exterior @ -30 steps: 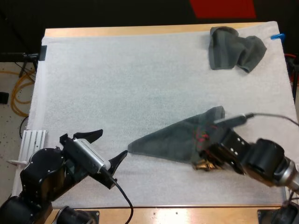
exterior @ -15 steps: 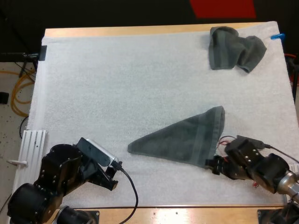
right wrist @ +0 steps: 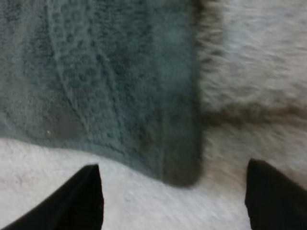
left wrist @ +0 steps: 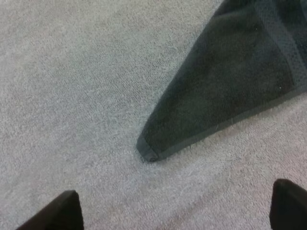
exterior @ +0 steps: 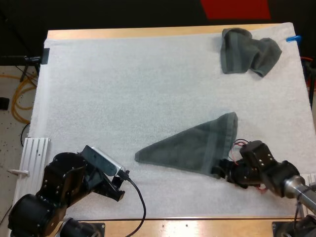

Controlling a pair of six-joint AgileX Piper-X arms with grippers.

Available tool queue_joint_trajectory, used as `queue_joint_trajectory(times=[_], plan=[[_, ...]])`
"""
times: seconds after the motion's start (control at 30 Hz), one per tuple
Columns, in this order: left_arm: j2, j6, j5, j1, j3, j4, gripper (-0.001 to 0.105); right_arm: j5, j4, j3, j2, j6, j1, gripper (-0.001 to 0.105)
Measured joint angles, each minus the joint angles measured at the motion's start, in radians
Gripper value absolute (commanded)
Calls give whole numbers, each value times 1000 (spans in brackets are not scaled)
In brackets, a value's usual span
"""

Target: Pick towel from pile fold and stack

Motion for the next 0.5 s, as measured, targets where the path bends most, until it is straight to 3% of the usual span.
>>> queue_joint_trajectory(times=[0.2,0.27,0.43,0.5], plan=[[0,0,0,0,0,0,75,-80,-117,-1,89,23,0,58],[0,0,0,0,0,0,75,-80,-123,-2,97,25,0,48],[0,0,0,0,0,0,75,-56,-120,-2,112,15,0,0],[0,0,0,0,0,0,75,-54,-112,-2,112,-10,0,0]])
